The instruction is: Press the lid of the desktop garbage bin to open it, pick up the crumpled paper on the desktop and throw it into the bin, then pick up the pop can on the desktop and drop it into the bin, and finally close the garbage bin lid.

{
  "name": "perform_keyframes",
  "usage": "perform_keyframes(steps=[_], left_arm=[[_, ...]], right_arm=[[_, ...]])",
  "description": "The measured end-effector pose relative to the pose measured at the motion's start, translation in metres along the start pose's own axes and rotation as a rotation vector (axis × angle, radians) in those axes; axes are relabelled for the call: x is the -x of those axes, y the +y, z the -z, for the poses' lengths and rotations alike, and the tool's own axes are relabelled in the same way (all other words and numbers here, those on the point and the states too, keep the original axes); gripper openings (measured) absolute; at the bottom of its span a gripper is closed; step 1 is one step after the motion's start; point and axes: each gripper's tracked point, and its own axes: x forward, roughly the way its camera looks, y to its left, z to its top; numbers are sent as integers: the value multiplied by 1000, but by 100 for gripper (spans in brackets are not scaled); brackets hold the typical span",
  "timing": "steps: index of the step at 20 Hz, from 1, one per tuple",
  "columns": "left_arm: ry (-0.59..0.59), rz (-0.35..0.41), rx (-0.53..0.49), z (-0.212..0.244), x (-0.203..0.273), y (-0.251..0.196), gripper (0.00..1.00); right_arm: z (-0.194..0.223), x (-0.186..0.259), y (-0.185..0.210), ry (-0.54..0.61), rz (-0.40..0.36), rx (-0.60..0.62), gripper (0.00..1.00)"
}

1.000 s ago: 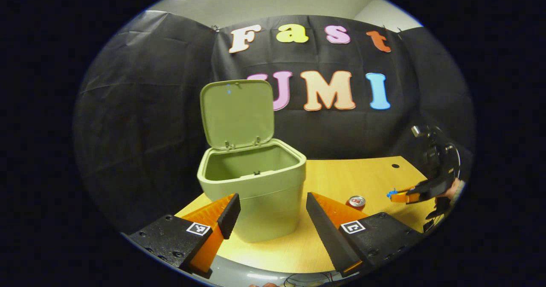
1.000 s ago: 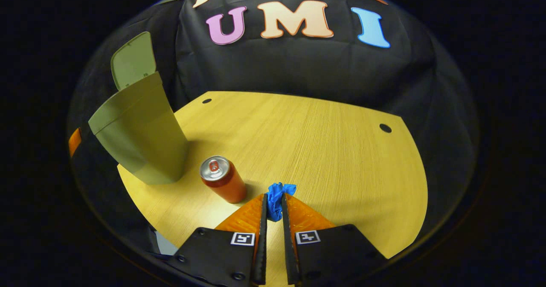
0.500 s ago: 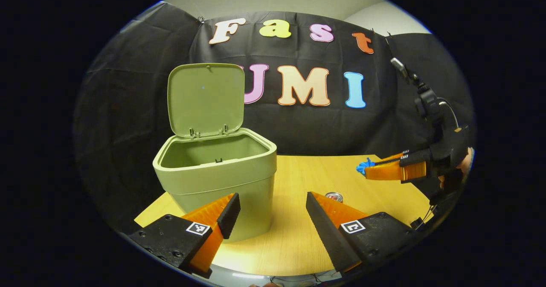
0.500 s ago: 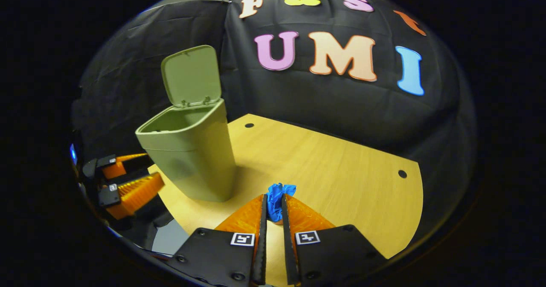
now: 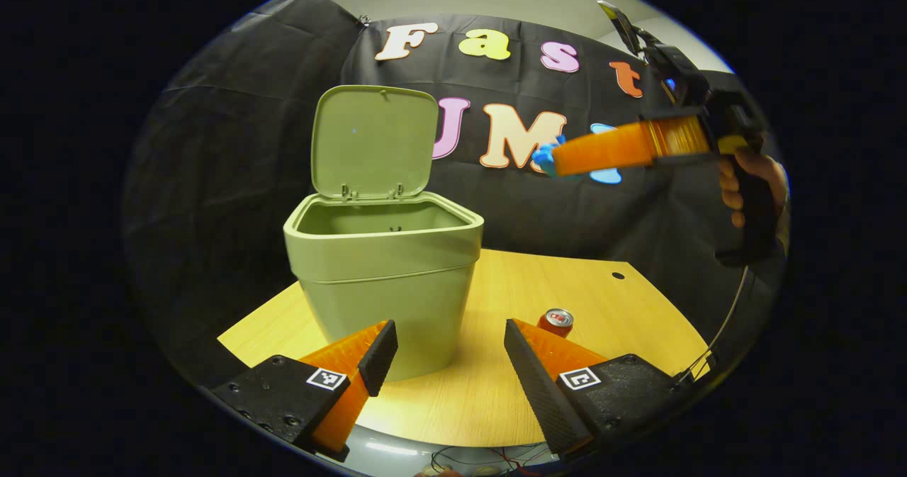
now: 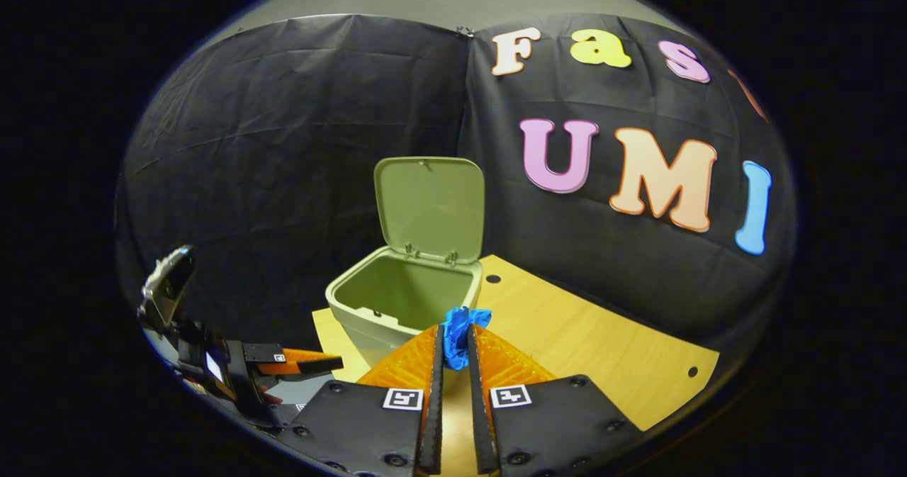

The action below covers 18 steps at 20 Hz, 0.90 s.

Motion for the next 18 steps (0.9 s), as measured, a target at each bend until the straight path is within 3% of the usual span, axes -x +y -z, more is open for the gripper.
perform_keyframes(steps=[3,7,12,16,18], left_arm=[[-3,-27,4,-2,8,8,94],[-24,-33,-7,-8,15,6,94],[-26,-24,-7,-6,17,4,94],[-11,-31,-21,-2,21,6,94],[-5,-43,-30,-1,22,12,94]], right_arm=[[-31,-15,14,-49,-25,72,20],[-60,-47,38,-89,-95,80,20],[-54,-94,43,-53,-114,90,18],[-45,-121,47,-36,-114,86,36],[-41,-128,54,-25,-129,78,41]])
